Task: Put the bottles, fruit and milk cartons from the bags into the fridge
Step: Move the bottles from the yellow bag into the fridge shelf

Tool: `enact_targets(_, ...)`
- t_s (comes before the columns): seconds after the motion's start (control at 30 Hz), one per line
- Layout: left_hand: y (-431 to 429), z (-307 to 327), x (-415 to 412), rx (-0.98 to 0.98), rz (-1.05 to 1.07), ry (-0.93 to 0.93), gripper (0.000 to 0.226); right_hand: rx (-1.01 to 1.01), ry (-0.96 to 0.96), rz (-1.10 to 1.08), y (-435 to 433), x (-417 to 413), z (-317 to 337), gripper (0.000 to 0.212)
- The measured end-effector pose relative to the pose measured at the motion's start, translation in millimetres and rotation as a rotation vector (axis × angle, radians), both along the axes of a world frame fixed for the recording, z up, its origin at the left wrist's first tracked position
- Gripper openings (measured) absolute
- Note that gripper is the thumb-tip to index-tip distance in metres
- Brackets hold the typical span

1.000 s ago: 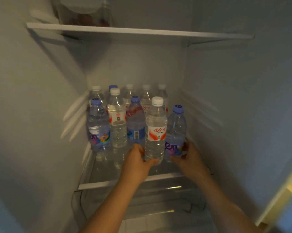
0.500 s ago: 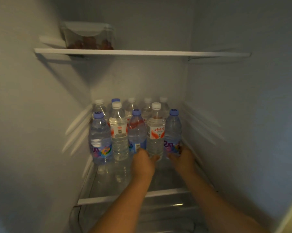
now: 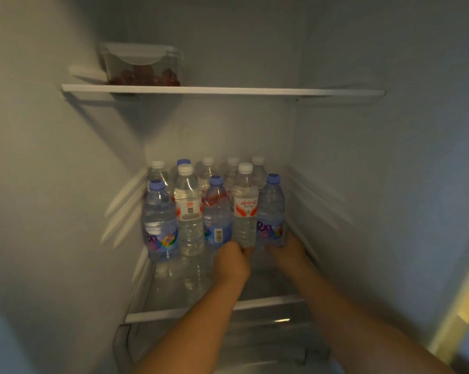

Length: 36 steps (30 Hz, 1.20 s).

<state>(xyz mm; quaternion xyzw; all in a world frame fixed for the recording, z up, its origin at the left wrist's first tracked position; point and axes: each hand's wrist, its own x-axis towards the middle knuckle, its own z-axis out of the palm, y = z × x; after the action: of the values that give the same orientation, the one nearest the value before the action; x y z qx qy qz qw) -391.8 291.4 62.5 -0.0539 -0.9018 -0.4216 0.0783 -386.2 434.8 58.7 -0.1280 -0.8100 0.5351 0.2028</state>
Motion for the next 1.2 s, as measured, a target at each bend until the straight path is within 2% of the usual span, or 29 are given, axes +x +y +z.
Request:
enact_targets(0.07,-5,3,11,0.032,-0.129,0.012,0.019,-0.059,0.085,-0.016,1,5,2,0.066)
enact_targets(0.13,-15,2,24,0.052,-0.214,0.065,0.018,-0.012,0.174,-0.006,-3,20,4,0.063)
enact_targets(0.17,-22,-1,30,0.018,-0.215,0.131,0.025,0.021,0.198,0.0,-8,31,6,0.058)
enact_targets(0.23,-39,-11,43,-0.116,-0.158,0.287,0.044,0.059,0.206,0.019,-19,54,6,0.055)
enact_targets(0.3,-56,-19,61,-0.24,-0.08,0.419,0.059,0.151,0.178,0.024,-31,75,0,0.063)
enact_targets(0.4,-77,-31,91,-0.376,0.021,0.464,0.065,0.425,0.055,-0.014,-51,113,-15,0.074)
enact_targets(0.53,-94,-51,131,-0.434,0.046,0.419,0.069,0.706,-0.045,-0.028,-71,162,-40,0.066)
enact_targets(0.6,-101,-64,154,-0.498,0.027,0.365,0.073,0.796,-0.043,-0.035,-77,182,-58,0.07)
enact_targets(0.67,-106,-74,175,-0.553,0.011,0.286,0.074,0.848,-0.127,0.024,-82,202,-70,0.081)
enact_targets(0.73,-109,-80,198,-0.618,0.015,0.168,0.075,0.863,-0.218,0.092,-83,219,-75,0.088)
enact_targets(0.83,-109,-84,242,-0.658,0.061,0.002,0.074,0.798,-0.325,0.187,-86,250,-74,0.081)
enact_targets(1.2,-114,-96,425,-0.604,0.299,-0.126,0.076,0.749,-0.272,0.455,-85,383,-96,0.074)
